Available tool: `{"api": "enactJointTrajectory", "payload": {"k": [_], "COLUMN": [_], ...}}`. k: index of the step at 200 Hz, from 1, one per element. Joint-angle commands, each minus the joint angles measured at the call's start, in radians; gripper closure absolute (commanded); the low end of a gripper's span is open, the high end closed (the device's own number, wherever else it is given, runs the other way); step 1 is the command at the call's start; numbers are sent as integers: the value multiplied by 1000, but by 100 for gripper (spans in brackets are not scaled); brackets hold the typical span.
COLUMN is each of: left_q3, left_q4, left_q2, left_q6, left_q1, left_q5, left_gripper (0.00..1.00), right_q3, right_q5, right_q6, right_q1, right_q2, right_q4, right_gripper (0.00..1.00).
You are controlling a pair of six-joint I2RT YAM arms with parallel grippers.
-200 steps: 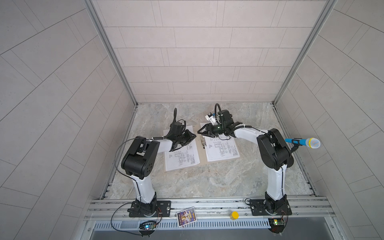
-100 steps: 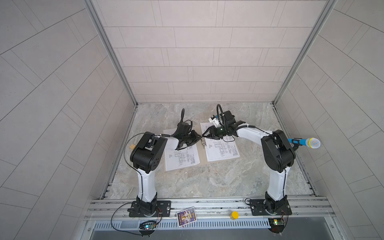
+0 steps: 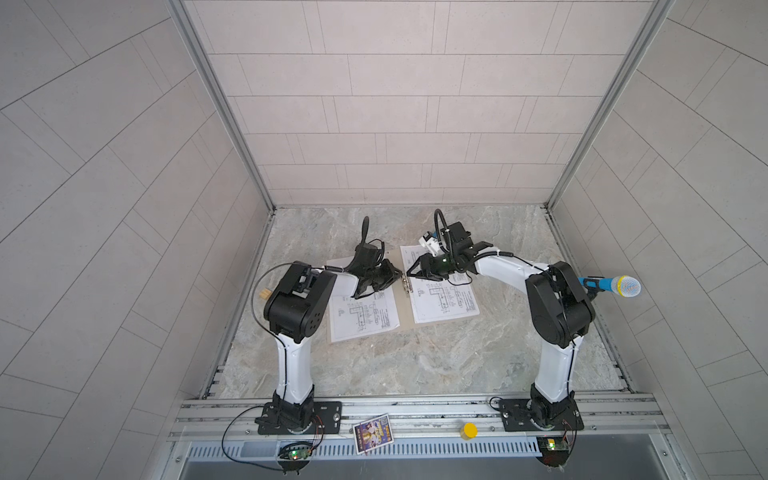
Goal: Put the files into the folder
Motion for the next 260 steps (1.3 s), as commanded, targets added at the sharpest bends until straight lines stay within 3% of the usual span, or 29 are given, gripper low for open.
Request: {"api": "enactJointTrajectory", "payload": {"k": [1, 57, 136, 222, 260], "left_q3": [31, 40, 27, 7, -23], "left_q4": [-12, -23, -21, -17, 15], "left_q2": [23, 47, 50, 44, 39], "left_q6": [15, 25, 41, 54, 21], "left_q1": [-6, -10, -15, -16, -18], "left_q5": [-6, -16, -37, -52, -70], "left_gripper": [82, 89, 91, 91, 91], "right_q3": [-5, -5, -8, -58, -65], "right_q5": [8, 14, 46, 41, 61], "right_q6": [-21, -16, 84, 307, 341], "right_q1": [-2, -1, 5, 51, 54], "right_q2": [-37, -39, -11, 19, 21], "right_q4": [-17, -32, -100, 88, 123], "right_gripper": [52, 52, 62, 64, 63]}}
